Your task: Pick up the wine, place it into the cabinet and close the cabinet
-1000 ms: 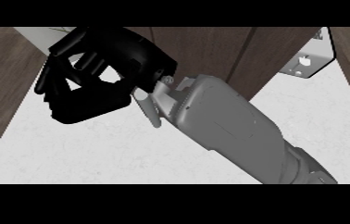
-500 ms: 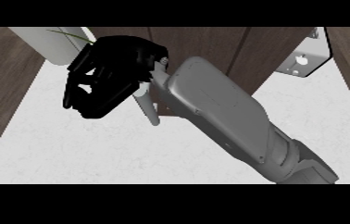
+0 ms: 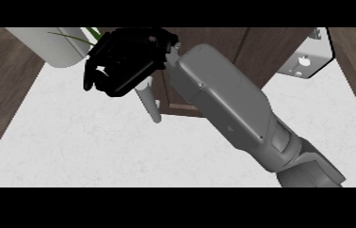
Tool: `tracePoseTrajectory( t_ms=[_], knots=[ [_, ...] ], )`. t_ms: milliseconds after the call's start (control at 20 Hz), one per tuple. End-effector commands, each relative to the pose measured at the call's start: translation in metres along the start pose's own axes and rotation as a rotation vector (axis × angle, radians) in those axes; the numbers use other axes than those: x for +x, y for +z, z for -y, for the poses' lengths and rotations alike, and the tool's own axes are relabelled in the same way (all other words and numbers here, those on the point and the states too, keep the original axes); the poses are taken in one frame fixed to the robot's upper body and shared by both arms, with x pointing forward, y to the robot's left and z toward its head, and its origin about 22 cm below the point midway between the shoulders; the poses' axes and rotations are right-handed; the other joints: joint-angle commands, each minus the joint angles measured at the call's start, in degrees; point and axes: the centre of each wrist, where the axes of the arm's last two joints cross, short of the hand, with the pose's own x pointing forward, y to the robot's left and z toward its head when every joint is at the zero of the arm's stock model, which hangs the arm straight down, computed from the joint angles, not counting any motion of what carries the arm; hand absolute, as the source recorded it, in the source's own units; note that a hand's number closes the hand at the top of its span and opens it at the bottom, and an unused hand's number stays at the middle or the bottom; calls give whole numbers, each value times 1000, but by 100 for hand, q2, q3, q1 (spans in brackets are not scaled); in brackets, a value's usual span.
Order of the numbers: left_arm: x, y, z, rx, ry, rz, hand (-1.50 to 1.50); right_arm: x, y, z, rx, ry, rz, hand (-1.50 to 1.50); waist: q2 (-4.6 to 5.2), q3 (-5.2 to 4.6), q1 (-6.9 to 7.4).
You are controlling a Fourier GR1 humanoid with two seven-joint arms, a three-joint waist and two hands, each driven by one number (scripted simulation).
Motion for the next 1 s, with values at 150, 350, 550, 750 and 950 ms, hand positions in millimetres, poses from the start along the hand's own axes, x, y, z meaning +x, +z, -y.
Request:
tracePoseTrajectory(
  t_ms=[150,350,550,750,950],
  knots=[
    [2,2,-1,-44,30,46,-150,-7,32,47,-94,-104,47,150,67,15,40],
    [5,-5,0,-28,24,47,-150,-13,42,54,-179,-78,70,150,64,17,-15],
    [3,1,-6,-17,12,38,-150,-14,66,66,-321,-29,123,150,86,5,-42],
    [7,-13,1,-51,7,39,-150,-2,81,71,-385,-18,179,150,70,10,-190],
    [3,-13,2,-76,3,16,-150,0,67,65,-382,-19,197,150,82,-4,-124]
  ],
)
